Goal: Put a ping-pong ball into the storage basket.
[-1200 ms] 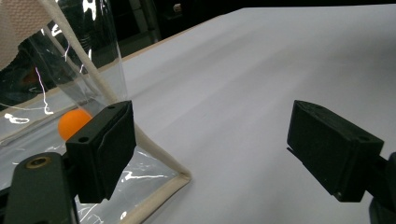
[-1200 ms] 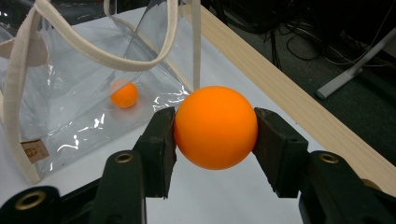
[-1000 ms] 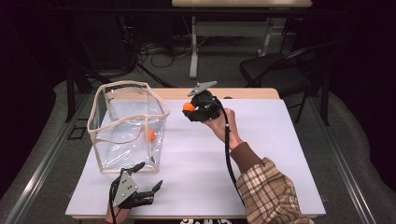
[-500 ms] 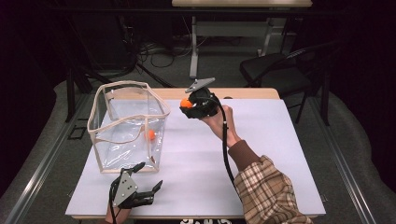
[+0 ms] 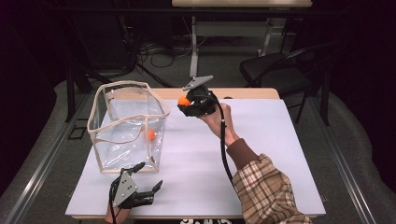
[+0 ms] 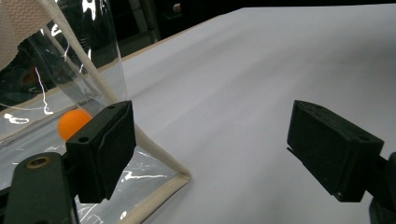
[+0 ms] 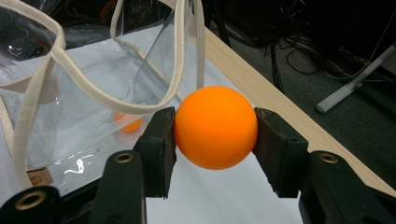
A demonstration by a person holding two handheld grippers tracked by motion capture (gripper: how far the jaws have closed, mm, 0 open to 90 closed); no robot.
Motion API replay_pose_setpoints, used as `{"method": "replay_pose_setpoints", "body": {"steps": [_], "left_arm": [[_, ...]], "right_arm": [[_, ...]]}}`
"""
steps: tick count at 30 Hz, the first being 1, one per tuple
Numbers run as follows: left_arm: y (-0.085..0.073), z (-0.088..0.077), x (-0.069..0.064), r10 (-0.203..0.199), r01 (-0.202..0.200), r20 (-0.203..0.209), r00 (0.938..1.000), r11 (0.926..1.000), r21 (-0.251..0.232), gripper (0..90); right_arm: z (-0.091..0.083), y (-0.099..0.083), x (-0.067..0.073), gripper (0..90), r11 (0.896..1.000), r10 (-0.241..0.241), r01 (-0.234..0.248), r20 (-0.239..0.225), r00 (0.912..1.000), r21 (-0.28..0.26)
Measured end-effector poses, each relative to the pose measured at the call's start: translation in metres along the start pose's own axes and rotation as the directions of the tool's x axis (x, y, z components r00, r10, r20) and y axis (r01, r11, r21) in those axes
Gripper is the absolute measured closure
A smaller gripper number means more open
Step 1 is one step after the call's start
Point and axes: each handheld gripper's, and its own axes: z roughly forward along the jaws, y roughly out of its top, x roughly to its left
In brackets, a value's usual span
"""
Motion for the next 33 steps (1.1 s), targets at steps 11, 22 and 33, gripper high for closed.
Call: {"method": "replay_pose_setpoints", "body": {"steps": [11, 22, 33], "left_arm": [[0.000, 0.000, 0.000, -0.001, 0.001, -0.001, 1.0000, 1.0000, -0.001, 15.5], [0.000, 0.000, 0.000, 0.000, 0.000, 0.000, 1.0000, 1.0000, -0.002, 15.5], [0.000, 0.000, 0.000, -0.002, 0.002, 0.001, 1.0000, 1.0000, -0.003, 15.5]], "right_arm": [[0.001, 0.013, 0.006, 50.5, 1.000, -0.015, 0.015, -0.012, 0.9998, -0.020], [0.002, 0.024, 0.012, 50.5, 0.999, -0.032, 0.032, -0.020, 0.9993, -0.025], [0.008, 0.035, 0.019, 50.5, 0.998, -0.051, 0.050, -0.032, 0.9982, -0.027]]}}
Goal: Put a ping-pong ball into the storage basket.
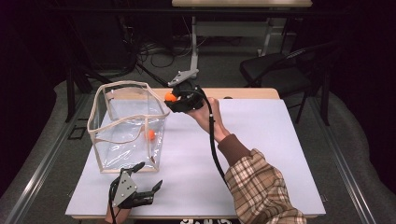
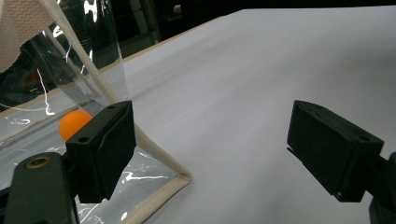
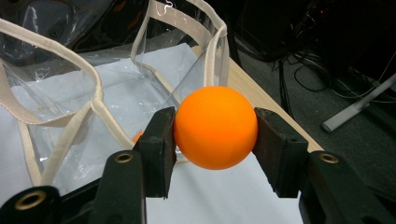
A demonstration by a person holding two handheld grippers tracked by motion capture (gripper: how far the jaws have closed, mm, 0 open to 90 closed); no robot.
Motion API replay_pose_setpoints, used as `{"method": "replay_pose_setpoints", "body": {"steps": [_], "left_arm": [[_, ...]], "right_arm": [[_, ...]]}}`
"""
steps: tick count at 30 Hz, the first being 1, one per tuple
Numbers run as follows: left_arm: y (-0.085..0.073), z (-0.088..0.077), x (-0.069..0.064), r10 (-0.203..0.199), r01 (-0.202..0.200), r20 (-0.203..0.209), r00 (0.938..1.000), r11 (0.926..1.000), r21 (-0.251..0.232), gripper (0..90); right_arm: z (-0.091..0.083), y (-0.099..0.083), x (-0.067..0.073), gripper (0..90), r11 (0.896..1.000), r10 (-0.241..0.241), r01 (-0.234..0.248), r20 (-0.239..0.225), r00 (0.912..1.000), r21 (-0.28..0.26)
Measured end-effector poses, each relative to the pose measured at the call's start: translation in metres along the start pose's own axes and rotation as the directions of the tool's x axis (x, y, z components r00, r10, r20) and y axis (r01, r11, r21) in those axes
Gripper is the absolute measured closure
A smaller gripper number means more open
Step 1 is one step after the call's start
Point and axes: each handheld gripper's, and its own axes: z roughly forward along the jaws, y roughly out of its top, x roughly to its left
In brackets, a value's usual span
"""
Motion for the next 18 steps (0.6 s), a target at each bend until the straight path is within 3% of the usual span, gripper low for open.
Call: {"method": "replay_pose_setpoints", "body": {"steps": [18], "left_arm": [[0.000, 0.000, 0.001, -0.001, 0.001, -0.001, 1.0000, 1.0000, -0.001, 15.5]], "right_arm": [[0.011, 0.012, 0.008, 50.5, 1.000, -0.010, 0.010, -0.016, 0.9998, -0.002]]}}
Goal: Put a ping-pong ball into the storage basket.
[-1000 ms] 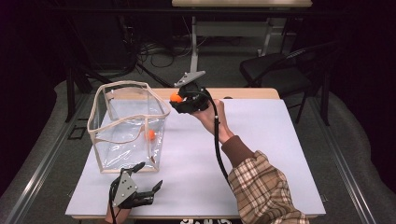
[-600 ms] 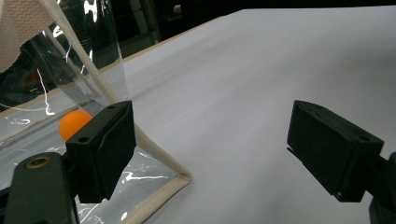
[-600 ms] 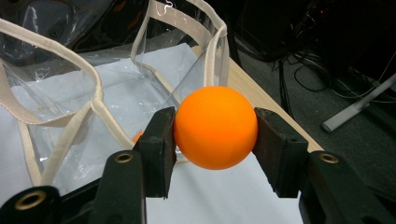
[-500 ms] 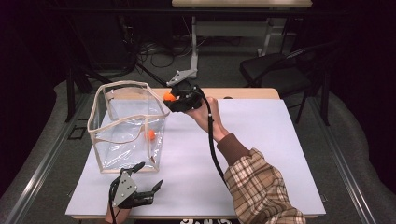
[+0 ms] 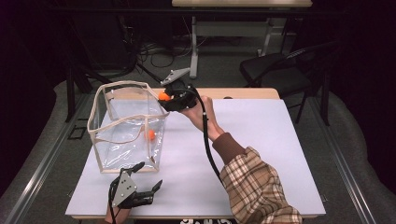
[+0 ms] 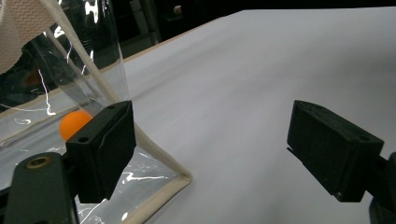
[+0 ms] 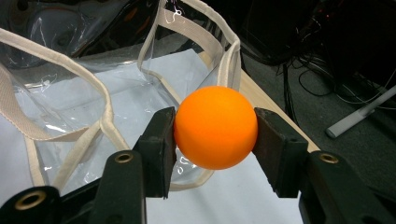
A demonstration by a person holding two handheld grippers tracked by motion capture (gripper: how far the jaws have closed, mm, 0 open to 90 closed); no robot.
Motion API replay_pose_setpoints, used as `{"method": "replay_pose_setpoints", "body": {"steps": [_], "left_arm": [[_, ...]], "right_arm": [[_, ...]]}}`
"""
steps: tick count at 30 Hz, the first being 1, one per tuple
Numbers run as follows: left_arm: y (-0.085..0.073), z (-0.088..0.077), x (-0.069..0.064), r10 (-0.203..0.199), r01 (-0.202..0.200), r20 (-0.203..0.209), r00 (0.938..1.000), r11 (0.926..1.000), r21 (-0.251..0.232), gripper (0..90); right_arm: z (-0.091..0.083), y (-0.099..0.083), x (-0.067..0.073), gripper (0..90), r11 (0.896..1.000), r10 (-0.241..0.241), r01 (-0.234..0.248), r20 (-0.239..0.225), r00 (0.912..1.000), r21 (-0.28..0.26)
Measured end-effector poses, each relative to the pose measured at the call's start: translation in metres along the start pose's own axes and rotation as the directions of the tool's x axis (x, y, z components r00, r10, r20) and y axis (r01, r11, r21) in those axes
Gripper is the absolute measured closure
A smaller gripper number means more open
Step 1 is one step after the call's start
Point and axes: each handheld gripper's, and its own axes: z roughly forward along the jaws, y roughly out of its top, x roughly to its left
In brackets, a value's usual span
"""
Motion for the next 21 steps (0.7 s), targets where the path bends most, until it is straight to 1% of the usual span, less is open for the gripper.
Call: {"method": "replay_pose_setpoints", "body": {"steps": [3, 4, 11, 13, 15, 21], "left_arm": [[0.000, 0.000, 0.000, 0.001, -0.001, 0.003, 1.0000, 1.0000, 0.001, 15.5], [0.000, 0.000, 0.000, 0.001, -0.001, 0.003, 1.0000, 1.0000, 0.001, 15.5], [0.000, 0.000, 0.000, 0.000, 0.000, 0.006, 1.0000, 1.0000, 0.003, 15.5], [0.000, 0.000, 0.000, 0.000, 0.000, 0.004, 1.0000, 1.0000, 0.002, 15.5], [0.000, 0.000, 0.000, 0.001, -0.001, 0.006, 1.0000, 1.0000, 0.002, 15.5], [0.000, 0.000, 0.000, 0.001, -0.001, 0.005, 1.0000, 1.0000, 0.002, 15.5]], "right_arm": [[0.002, 0.002, 0.001, 50.5, 1.000, -0.002, 0.002, 0.000, 1.0000, 0.002], [0.003, 0.002, 0.001, 50.5, 1.000, -0.005, 0.005, -0.001, 1.0000, -0.007], [0.006, 0.006, 0.004, 50.5, 1.000, -0.004, 0.004, -0.002, 1.0000, -0.001], [0.007, 0.006, 0.004, 50.5, 1.000, -0.016, 0.016, -0.001, 0.9999, -0.003], [0.009, 0.007, 0.005, 50.5, 1.000, -0.006, 0.006, -0.001, 1.0000, 0.001], [0.013, 0.008, 0.006, 50.5, 1.000, -0.012, 0.012, 0.000, 0.9999, 0.000]]}}
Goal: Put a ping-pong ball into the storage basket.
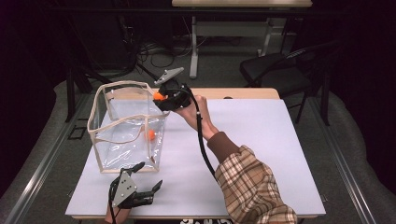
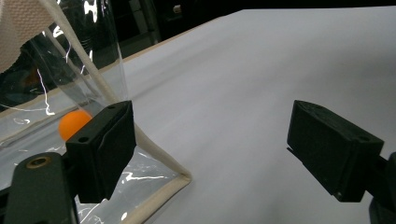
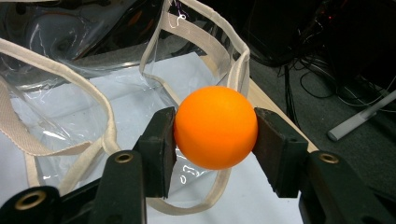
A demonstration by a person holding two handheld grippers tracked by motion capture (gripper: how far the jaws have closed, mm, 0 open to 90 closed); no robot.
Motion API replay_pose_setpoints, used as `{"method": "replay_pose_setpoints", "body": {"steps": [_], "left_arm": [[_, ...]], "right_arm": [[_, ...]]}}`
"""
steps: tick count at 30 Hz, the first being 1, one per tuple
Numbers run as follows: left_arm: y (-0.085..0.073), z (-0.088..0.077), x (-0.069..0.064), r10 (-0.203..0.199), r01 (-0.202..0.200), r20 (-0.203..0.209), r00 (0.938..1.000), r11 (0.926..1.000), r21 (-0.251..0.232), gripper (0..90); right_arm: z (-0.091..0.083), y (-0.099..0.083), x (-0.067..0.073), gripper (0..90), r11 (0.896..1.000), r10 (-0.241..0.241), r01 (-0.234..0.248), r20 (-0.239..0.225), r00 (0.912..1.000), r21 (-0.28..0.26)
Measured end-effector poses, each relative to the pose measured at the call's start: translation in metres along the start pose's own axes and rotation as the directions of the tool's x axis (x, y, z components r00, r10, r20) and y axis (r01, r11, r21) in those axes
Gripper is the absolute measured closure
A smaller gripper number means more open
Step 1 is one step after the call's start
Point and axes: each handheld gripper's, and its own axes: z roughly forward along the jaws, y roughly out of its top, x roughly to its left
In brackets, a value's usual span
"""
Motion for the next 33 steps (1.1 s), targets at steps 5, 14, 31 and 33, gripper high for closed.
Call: {"method": "replay_pose_setpoints", "body": {"steps": [5, 14, 31, 33], "left_arm": [[0.000, 0.000, 0.000, -0.002, 0.002, -0.001, 1.0000, 1.0000, -0.001, 15.5], [0.000, -0.001, 0.000, 0.003, -0.003, -0.001, 1.0000, 1.0000, 0.000, 15.5], [0.000, 0.000, 0.000, 0.003, -0.003, -0.001, 1.0000, 1.0000, -0.001, 15.5], [0.000, -0.001, 0.000, 0.003, -0.003, -0.001, 1.0000, 1.0000, -0.002, 15.5]], "right_arm": [[0.002, 0.002, 0.001, 50.5, 1.000, -0.001, 0.001, 0.001, 1.0000, -0.001], [0.008, 0.005, 0.005, 50.5, 1.000, -0.014, 0.014, -0.006, 0.9999, 0.002], [0.020, 0.007, 0.010, 50.5, 1.000, -0.014, 0.014, -0.010, 0.9999, 0.019], [0.021, 0.007, 0.010, 50.5, 1.000, -0.013, 0.014, -0.011, 0.9999, 0.023]]}}
